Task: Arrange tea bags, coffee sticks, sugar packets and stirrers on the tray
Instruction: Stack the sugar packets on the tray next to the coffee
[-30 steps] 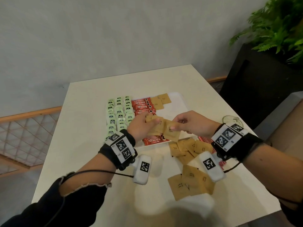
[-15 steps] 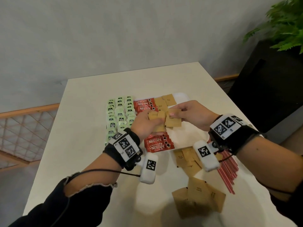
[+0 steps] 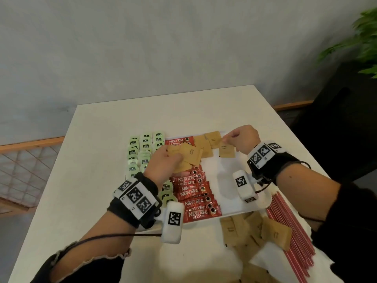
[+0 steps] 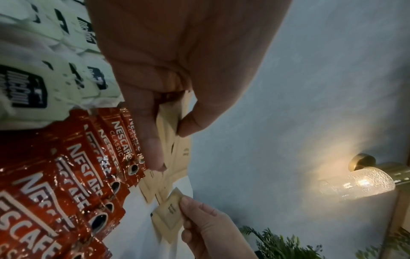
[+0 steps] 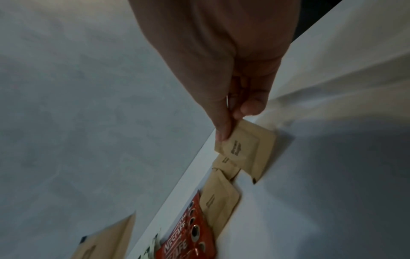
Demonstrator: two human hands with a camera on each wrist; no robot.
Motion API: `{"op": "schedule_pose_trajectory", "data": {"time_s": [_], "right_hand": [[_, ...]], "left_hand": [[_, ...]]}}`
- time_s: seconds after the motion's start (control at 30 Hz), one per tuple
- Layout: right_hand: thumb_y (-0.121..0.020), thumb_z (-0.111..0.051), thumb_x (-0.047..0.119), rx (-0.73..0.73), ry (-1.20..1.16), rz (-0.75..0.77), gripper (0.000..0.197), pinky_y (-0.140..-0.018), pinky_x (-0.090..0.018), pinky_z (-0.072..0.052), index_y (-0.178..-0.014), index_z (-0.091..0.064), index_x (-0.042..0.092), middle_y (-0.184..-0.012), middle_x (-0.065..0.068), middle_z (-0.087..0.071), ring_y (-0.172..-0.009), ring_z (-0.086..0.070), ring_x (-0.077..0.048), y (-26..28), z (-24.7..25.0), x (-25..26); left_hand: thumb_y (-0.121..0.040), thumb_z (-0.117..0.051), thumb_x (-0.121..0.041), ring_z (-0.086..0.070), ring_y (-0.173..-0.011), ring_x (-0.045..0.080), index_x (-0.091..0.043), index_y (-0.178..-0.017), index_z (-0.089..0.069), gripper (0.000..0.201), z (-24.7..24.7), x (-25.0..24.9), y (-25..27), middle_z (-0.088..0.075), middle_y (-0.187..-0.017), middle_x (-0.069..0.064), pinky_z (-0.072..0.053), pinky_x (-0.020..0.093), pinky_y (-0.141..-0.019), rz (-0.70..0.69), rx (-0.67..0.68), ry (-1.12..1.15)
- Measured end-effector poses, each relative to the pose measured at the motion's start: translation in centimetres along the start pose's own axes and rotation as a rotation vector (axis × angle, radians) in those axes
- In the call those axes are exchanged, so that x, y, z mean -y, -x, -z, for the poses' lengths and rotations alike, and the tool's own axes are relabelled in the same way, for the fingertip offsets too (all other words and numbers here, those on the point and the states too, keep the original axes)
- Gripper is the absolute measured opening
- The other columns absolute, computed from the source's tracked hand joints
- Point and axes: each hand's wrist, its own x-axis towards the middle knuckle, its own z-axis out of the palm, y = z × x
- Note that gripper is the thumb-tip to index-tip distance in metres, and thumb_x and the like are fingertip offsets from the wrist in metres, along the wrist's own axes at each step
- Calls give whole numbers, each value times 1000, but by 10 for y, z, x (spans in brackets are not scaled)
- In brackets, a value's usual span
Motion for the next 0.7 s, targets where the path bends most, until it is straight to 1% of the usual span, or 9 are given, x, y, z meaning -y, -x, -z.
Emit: {"op": "schedule_pose_trajectory", "data": {"time_s": [0.13, 0.23, 0.33, 0.4, 0.47, 0.53, 0.6, 0.67, 0.7], "right_hand": [[-77, -80, 21, 11, -24, 65, 13, -75, -29, -52, -88, -78, 16, -84, -1, -71, -58, -53, -6, -14, -14, 2], [-76, -82, 20, 31, -34, 75, 10, -79, -30, -54, -84, -78, 18, -84, -2, -72, -60, -55, -7, -23, -22, 2], [-75, -82, 19, 24, -64, 56, 12, -77, -31, -54, -85, -76, 17, -86, -3, -71, -60, -57, -10, -28, -26, 4], [-76, -81, 24, 7, -102, 44, 16, -75, -33, -56, -87, -73, 18, -87, -1, -69, -66, -63, -18, -25, -25, 6], [-77, -79, 32, 16, -156, 62, 20, -71, -33, -56, -90, -73, 17, -87, 2, -69, -74, -64, -18, -17, -22, 10], [-81, -74, 41, 120, -272, 72, 28, -62, -28, -51, -92, -73, 15, -83, 2, -68, -69, -60, -13, -1, -18, 18], [-82, -72, 44, 312, -385, 35, 33, -55, -24, -46, -93, -73, 14, -82, 0, -69, -63, -57, -11, 16, -14, 26], [-81, -75, 37, 463, -436, 39, 22, -55, -22, -45, -85, -73, 16, -75, 0, -66, -60, -57, -11, 30, -11, 32], [-80, -76, 32, 485, -448, 61, 19, -55, -21, -46, -79, -71, 15, -69, 0, -64, -59, -56, -10, 34, -10, 34]], "left_hand": [[-95, -56, -4, -71, -92, 26, -11, -110, -58, 16, 4, 4, -3, -68, -109, 8, -62, 36, -67, 15, 28, 5], [-94, -57, -4, -71, -94, 27, -12, -113, -58, 20, 3, 7, -6, -68, -111, 9, -61, 35, -67, 33, 36, 17], [-94, -58, -4, -71, -95, 29, -11, -113, -58, 20, 2, 7, -7, -68, -113, 11, -61, 36, -67, 52, 42, 33], [-94, -57, -3, -70, -97, 32, -10, -115, -58, 21, 1, 6, -8, -67, -115, 13, -61, 36, -68, 52, 48, 45], [-95, -56, -3, -70, -98, 33, -7, -118, -56, 24, -1, 5, -8, -67, -116, 15, -61, 36, -66, 36, 42, 69], [-95, -56, -3, -71, -96, 31, -6, -119, -55, 24, -4, 4, -7, -67, -115, 15, -62, 37, -67, -3, 11, 92], [-95, -57, -5, -71, -94, 29, -9, -117, -56, 23, -9, 4, -8, -68, -112, 14, -62, 41, -72, -52, -39, 97], [-93, -61, -9, -71, -95, 30, -14, -114, -58, 22, -15, 3, -7, -69, -109, 12, -60, 49, -78, -118, -88, 46], [-91, -63, -13, -71, -95, 31, -18, -111, -58, 21, -19, 2, -5, -69, -108, 10, -59, 52, -80, -154, -99, 3]]}}
